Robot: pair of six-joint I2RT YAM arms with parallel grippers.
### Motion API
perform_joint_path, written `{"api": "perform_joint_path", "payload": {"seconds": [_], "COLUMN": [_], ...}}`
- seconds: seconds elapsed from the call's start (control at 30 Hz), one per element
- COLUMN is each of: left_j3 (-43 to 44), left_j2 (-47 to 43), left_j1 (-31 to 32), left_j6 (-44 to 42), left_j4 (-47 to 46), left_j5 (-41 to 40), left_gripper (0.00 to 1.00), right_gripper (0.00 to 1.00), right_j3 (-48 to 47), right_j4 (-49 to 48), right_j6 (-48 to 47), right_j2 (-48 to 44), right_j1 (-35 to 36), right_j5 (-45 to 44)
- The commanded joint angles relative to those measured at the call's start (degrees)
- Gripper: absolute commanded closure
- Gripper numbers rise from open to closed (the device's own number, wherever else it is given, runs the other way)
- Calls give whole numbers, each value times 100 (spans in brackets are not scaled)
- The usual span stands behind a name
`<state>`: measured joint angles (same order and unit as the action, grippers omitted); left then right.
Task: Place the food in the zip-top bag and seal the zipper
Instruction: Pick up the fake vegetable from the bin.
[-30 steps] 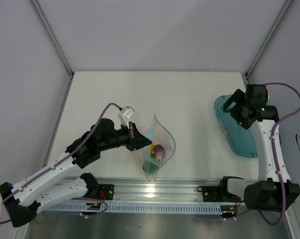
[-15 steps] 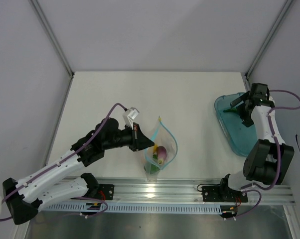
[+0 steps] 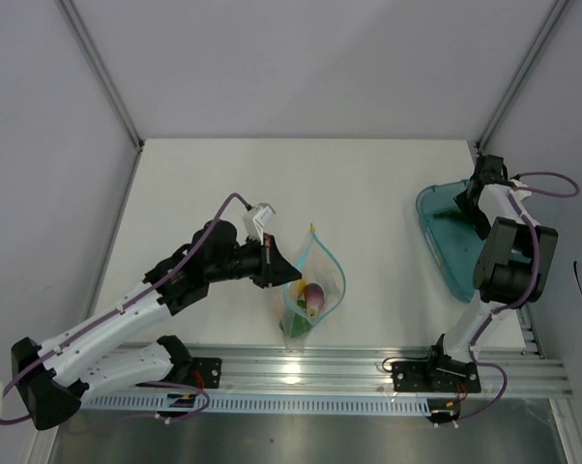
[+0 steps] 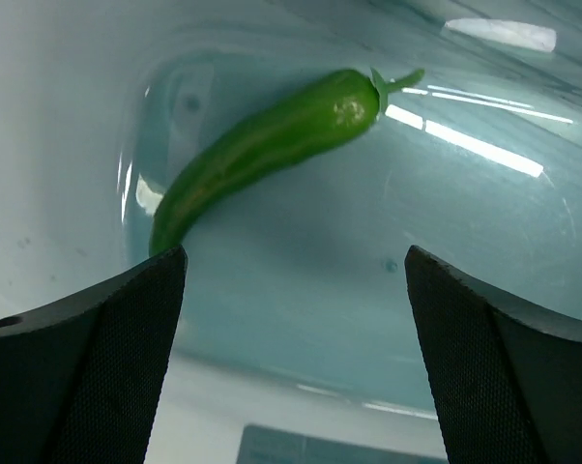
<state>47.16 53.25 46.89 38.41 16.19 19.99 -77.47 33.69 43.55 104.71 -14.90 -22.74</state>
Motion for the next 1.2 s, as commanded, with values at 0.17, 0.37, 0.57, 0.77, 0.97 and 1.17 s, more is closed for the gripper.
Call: {"api": "perform_joint_path", "payload": {"seconds": [0.17, 0.37, 0.57, 0.77, 0.97, 1.17], "left_j3": [382, 514, 532, 497, 514, 400], "left_j2": [387, 721, 853, 915, 906, 897], "left_j1": [-75, -93, -154, -172, -207, -233], "left_j6": [-80, -53, -89, -71, -88, -18], "left_j4": [-89, -212, -221, -265, -274, -379], "left_j5": [242, 471, 559, 620, 638, 734], "left_gripper": [99, 100, 99, 99, 99, 99], "right_gripper": [5, 4, 4, 7, 12, 23], "right_j3": [-628, -892, -1024, -1007, -945, -778], "right_j4": [-232, -284, -240, -363, -442, -583], "right_j6": [434, 523, 435, 444, 426, 321], "right_j2": [682, 1016, 1262, 1438, 1535, 1597], "right_j1": [-31, -31, -31, -40, -57, -57], "right_j5": [-740, -1100, -1329, -1242, -1206, -1171]}}
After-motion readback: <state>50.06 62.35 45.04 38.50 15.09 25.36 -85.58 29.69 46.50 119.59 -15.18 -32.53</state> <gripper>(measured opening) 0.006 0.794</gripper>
